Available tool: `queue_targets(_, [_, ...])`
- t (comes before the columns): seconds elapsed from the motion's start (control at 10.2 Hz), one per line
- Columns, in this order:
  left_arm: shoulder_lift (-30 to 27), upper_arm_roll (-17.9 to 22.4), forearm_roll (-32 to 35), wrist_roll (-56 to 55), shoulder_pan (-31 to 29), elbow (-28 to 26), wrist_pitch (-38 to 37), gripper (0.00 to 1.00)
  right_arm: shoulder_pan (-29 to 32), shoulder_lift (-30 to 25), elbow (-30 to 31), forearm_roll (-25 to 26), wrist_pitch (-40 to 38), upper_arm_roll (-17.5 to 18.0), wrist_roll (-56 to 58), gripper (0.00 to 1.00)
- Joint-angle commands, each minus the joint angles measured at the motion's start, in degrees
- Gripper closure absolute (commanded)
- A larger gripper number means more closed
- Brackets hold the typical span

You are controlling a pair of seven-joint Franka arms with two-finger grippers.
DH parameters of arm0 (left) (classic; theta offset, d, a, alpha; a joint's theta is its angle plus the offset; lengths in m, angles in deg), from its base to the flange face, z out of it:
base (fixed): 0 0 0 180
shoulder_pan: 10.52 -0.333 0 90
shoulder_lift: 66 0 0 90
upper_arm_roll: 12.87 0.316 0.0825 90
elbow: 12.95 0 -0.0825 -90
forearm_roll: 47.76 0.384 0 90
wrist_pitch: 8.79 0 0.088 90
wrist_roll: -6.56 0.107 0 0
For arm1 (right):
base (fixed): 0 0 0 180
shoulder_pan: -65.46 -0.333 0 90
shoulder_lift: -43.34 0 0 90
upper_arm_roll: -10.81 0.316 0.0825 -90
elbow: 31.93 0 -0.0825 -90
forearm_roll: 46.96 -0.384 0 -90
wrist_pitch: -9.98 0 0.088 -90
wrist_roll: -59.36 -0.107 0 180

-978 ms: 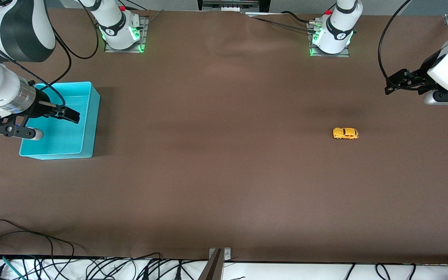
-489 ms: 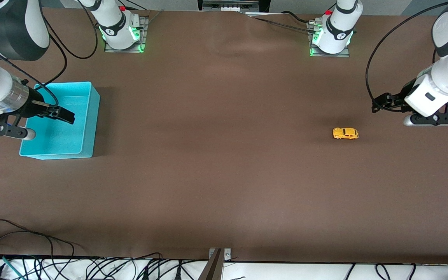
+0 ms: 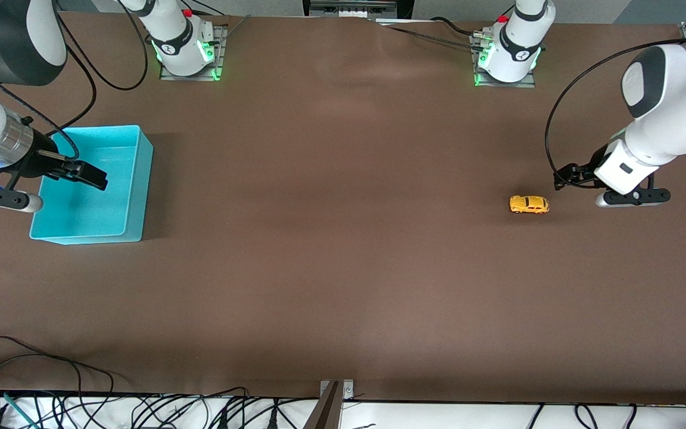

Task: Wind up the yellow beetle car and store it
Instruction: 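Lower the left gripper over the yellow beetle car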

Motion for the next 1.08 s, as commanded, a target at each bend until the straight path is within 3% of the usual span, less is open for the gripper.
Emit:
queue_targets(0.0, [0.8, -0.3, 0.4, 0.4, -0.3, -3.8, 5.5, 0.0, 0.1, -0.1, -0.5, -3.2, -0.2, 0.1, -0.5, 0.0])
queue_targets(0.29, [2.5, -0.3, -1.5, 0.6, -0.3, -9.8, 13.9, 0.0, 0.0, -1.0, -2.0, -3.3, -0.7, 0.3, -0.4, 0.0])
queue_targets(0.49, [4.1, -0.3, -1.5, 4.9, -0.3, -10.9, 16.3, 0.0, 0.0, -1.5, -2.3, -3.3, -0.3, 0.0, 0.3, 0.0])
queue_targets(0.88, [5.6, -0.3, -0.6, 33.7, -0.4, -10.9, 16.6, 0.0, -0.2, -1.2, -3.8, -2.9, -1.1, 0.4, 0.4, 0.0])
queue_targets(0.98, [5.8, -0.3, -0.6, 41.6, -0.3, -10.9, 16.6, 0.0, -0.5, -1.0, -3.7, -3.0, -4.4, 0.4, -0.4, 0.0])
